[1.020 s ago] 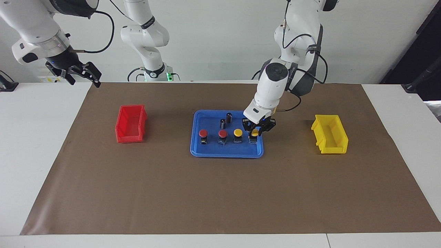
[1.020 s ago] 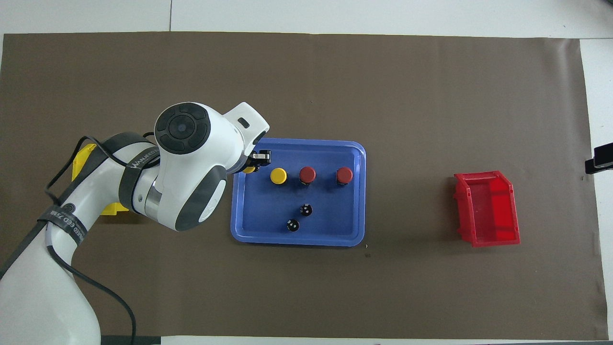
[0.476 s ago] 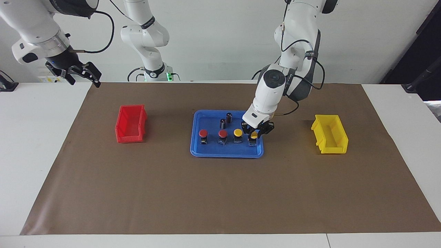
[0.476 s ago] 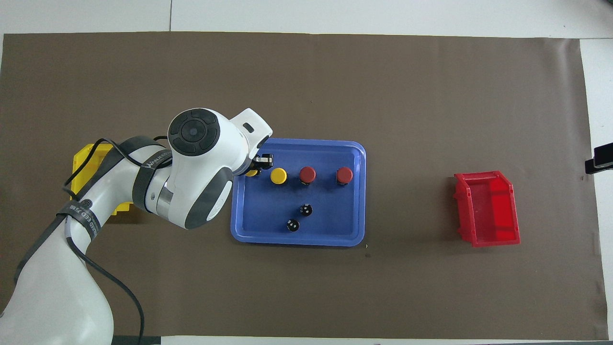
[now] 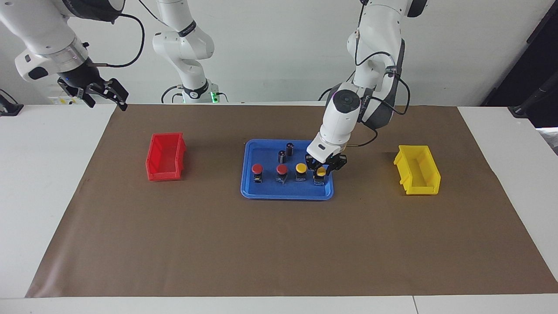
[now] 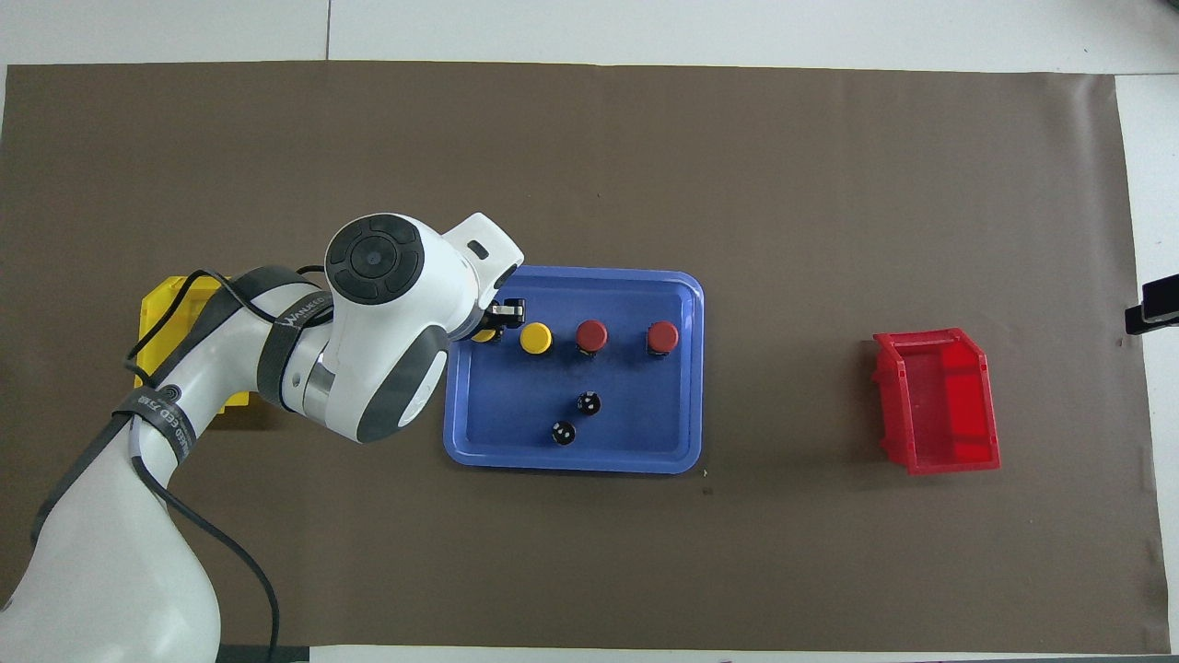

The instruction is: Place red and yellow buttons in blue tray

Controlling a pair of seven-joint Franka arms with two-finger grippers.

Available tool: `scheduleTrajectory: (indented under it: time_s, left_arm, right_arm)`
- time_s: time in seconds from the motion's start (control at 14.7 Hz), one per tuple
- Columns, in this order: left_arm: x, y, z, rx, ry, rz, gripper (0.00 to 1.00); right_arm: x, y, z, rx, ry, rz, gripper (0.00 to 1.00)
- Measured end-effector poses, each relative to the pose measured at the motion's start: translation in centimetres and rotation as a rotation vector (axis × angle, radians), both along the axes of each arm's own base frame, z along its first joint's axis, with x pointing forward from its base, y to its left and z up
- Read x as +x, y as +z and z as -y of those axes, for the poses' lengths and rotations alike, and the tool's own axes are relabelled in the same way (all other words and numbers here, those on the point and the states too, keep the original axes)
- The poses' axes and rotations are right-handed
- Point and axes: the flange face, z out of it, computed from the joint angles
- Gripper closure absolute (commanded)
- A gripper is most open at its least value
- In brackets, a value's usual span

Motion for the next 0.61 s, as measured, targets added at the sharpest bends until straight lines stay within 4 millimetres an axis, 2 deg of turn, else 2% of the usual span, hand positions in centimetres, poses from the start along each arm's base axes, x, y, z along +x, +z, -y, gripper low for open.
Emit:
scheduleTrajectory:
  time_s: [0.14, 0.27, 0.41, 0.61]
  left_arm:
    - [0.3, 1.4, -0.8, 0.033, 0.000, -0.014, 0.00]
    - [1.0, 5.1, -2.7, 0.052, 0.023, -0.021, 0.00]
    - [1.8, 10.3, -6.7, 0.060, 0.013, -0.026, 0.00]
    - [1.8, 17.5, -15.0, 0.052, -0.037, -0.007, 0.00]
  right_arm:
    - [0.0, 0.0, 0.0, 0.000, 0.000, 0.000, 0.00]
    - [0.0, 0.0, 0.0, 0.000, 0.000, 0.000, 0.00]
    - [0.0, 0.0, 0.0, 0.000, 0.000, 0.000, 0.00]
    - [0.0, 0.0, 0.0, 0.000, 0.000, 0.000, 0.00]
